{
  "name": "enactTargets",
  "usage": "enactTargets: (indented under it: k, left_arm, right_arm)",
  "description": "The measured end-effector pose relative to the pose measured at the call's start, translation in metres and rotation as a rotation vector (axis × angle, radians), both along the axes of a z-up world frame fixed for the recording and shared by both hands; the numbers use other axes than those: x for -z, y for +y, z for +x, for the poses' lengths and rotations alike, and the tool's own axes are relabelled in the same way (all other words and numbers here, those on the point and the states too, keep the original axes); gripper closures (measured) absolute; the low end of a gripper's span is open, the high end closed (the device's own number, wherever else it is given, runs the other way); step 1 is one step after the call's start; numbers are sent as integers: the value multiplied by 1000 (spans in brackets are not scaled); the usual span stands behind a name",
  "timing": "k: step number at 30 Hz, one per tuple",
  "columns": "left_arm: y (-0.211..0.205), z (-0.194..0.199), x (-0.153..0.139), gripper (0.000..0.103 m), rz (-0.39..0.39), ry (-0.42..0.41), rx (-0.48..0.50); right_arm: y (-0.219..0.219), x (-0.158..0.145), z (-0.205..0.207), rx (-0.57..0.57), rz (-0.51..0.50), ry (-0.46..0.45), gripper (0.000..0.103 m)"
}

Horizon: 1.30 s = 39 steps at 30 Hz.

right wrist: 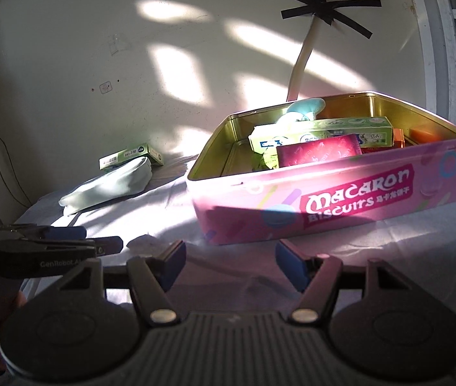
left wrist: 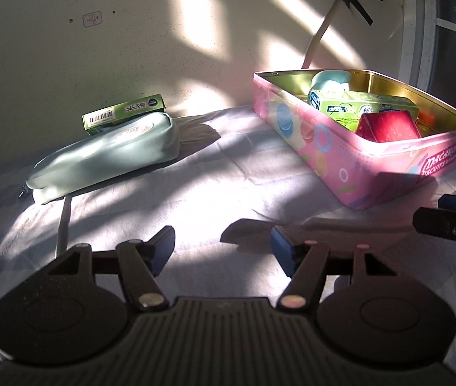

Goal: Organize objects
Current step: 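Withdraw both grippers and move toward the light-blue pencil case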

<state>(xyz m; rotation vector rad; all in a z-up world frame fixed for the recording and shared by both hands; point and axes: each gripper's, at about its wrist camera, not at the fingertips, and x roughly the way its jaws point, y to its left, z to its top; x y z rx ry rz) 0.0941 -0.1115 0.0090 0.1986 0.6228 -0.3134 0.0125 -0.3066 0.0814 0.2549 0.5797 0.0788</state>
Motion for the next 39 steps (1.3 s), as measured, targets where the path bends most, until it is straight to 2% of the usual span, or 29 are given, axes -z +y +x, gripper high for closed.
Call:
enactTargets:
  k: [9,18,39]
  left_arm:
    - [43,14,10,35,11,6,-95]
    - [79,30,16,35,4,11,-170]
    - [121,57,22,34,-42,23,-246]
  right_arm:
    - [45,11,21,-100,-27,58,39]
    - [91,15,45,-195,-74,78,39]
    - [150,20,98,-326,-140,106,40]
